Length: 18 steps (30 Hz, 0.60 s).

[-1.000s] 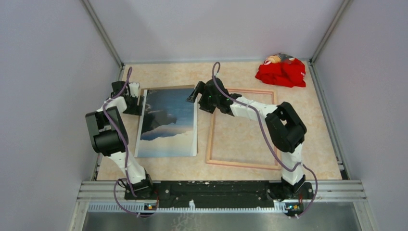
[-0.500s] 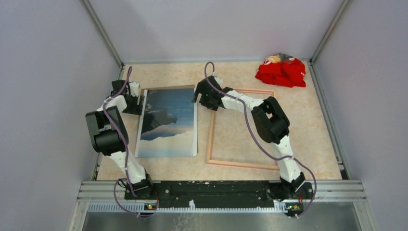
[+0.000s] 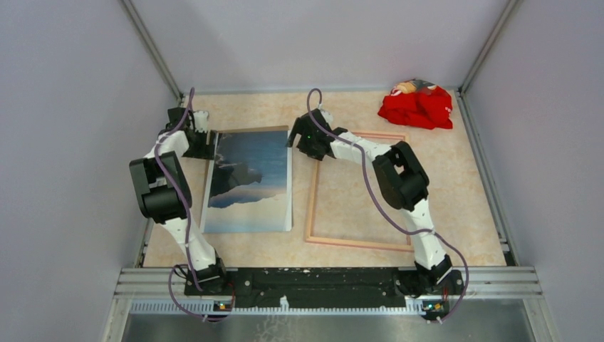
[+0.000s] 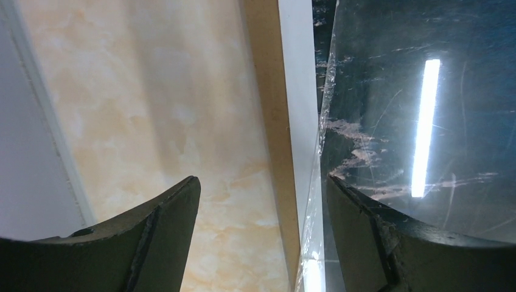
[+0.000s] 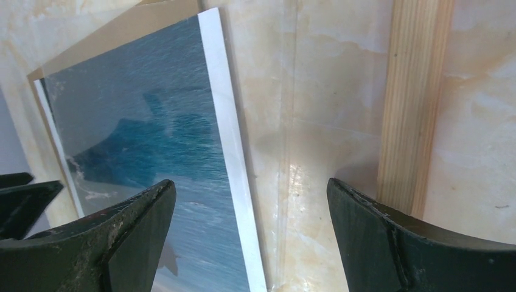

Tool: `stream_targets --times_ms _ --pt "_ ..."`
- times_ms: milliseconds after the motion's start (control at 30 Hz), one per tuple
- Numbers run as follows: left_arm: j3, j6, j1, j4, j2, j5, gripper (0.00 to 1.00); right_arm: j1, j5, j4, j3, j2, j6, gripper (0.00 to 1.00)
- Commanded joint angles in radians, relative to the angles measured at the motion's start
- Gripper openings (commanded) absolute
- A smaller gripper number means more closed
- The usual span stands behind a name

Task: Put the photo into the frame
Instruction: Pick up the photo frame item at the center of the board.

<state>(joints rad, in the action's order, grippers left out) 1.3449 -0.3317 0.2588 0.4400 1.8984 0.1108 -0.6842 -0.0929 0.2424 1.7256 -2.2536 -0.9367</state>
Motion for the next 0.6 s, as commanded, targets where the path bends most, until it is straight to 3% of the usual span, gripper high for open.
stream_targets --times_ms 0,567 --pt "0.005 0.025 -0.013 -0.024 0.056 -0.056 0.82 0.006 0.037 -0.033 -0.026 -0.037 -0.039 0.94" --pt "-0.060 -0.017 -0.067 -0.056 0.091 -0.153 0.79 0.011 0.182 -0.193 -0.070 -0.055 -0.158 0.95"
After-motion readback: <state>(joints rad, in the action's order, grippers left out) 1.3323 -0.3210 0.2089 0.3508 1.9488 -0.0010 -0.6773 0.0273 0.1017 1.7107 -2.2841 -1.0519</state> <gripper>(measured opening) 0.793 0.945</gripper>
